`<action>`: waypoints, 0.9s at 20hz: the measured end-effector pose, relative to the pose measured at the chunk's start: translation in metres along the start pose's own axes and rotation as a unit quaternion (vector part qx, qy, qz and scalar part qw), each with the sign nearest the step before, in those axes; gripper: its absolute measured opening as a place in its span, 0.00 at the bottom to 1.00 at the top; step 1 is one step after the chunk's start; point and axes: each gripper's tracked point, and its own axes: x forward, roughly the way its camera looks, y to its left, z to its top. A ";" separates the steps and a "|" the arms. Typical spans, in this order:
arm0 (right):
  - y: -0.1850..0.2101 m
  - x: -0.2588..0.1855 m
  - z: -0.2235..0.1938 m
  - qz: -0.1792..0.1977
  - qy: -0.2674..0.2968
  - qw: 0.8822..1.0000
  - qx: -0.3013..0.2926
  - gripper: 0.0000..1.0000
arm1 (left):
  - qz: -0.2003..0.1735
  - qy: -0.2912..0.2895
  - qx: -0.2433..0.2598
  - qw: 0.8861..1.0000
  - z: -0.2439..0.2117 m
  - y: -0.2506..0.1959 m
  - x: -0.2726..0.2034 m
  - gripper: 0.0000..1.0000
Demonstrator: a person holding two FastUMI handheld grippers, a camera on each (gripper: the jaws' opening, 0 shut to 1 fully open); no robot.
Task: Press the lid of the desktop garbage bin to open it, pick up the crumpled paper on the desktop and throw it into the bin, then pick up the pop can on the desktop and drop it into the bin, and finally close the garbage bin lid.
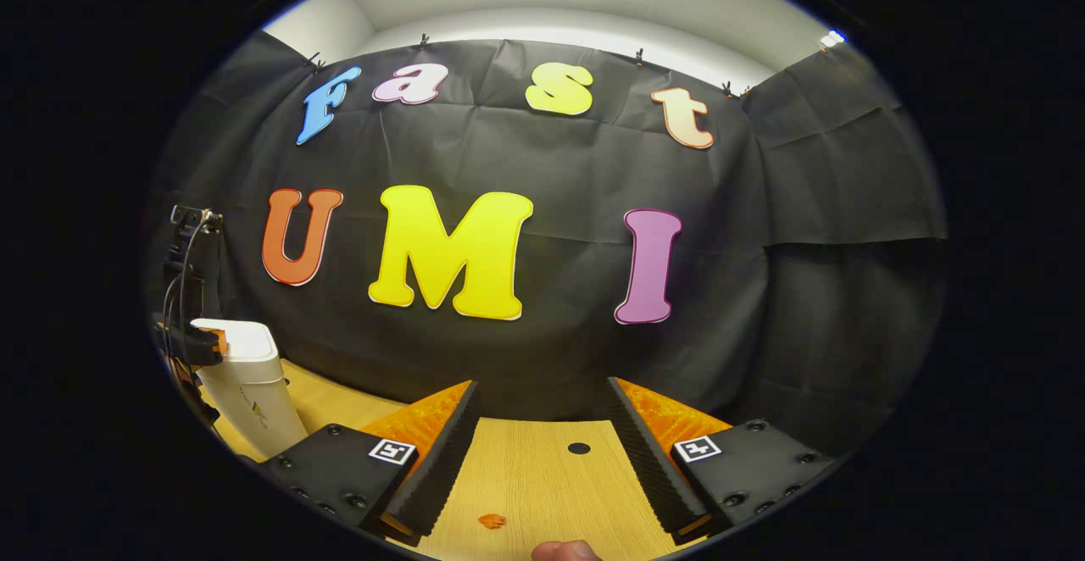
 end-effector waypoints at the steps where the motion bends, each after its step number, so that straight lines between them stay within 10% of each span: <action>1: 0.002 0.001 -0.002 0.001 0.001 1.000 0.000 0.95 | -0.002 0.001 -0.005 1.000 -0.001 0.000 0.000 0.04; 7: 0.007 -0.003 -0.013 0.005 0.013 1.000 0.003 0.94 | 0.019 -0.032 0.011 0.999 0.005 -0.001 -0.002 0.04; 14: 0.002 -0.008 -0.012 -0.002 0.009 1.000 0.012 0.94 | -0.040 -0.093 0.011 0.995 0.060 -0.022 -0.035 0.05; 18: -0.001 -0.009 -0.012 -0.001 0.006 1.000 0.024 0.94 | -0.091 -0.133 0.030 0.986 0.090 -0.046 -0.066 0.39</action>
